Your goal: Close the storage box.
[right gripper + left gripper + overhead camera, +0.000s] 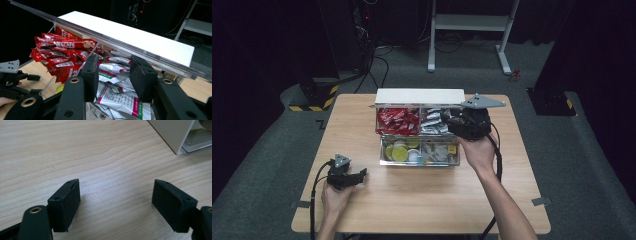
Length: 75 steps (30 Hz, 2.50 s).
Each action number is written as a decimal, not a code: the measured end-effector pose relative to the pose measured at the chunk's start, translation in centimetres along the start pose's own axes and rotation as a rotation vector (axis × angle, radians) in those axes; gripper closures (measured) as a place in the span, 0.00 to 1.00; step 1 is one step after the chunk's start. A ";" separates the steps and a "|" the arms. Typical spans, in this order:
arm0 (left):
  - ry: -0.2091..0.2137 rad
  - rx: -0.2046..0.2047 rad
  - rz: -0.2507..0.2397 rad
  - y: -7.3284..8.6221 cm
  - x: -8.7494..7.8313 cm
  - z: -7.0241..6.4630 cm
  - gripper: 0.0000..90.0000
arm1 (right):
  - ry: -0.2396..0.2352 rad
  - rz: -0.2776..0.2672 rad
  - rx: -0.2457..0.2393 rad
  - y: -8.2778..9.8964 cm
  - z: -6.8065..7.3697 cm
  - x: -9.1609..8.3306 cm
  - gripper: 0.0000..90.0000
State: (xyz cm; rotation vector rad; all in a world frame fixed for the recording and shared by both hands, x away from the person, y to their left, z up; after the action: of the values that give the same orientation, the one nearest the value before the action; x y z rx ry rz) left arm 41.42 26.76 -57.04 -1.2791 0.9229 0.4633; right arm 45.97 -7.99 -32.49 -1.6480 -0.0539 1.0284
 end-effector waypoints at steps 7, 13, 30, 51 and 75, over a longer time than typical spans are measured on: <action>0.023 0.050 -0.067 -1.2 -1.4 -1.1 0.35 | 0.007 -0.005 0.006 -0.4 -0.2 -0.1 0.64; 0.093 0.094 -0.133 -2.6 -3.7 -2.0 0.41 | 0.009 -0.010 0.012 -0.8 -0.4 0.0 0.65; 0.249 0.094 -0.249 -6.8 -9.4 -3.3 0.42 | 0.007 -0.003 0.010 -1.0 -0.5 0.0 0.65; 0.339 0.145 -0.364 -13.6 -15.1 -5.6 0.52 | 0.005 0.008 0.006 -1.1 -0.6 -0.1 0.65; 0.286 0.199 -0.303 -19.8 -12.9 -8.5 0.66 | -0.002 0.010 0.010 -1.1 -0.8 -0.1 0.66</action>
State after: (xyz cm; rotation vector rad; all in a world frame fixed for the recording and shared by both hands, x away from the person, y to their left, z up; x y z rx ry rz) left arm 46.03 15.96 -34.89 -1.2934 0.9645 -0.0502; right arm 46.96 -8.24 -31.54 -1.6395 -0.0413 1.0359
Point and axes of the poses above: each handheld gripper's, and its own axes: x roughly forward along the jaws, y roughly out of its underside, z roughly to its left, the point moved 7 cm from there along x, roughly forward along the jaws, and after that the axes turned 10 degrees about z, right-handed, at the moved point
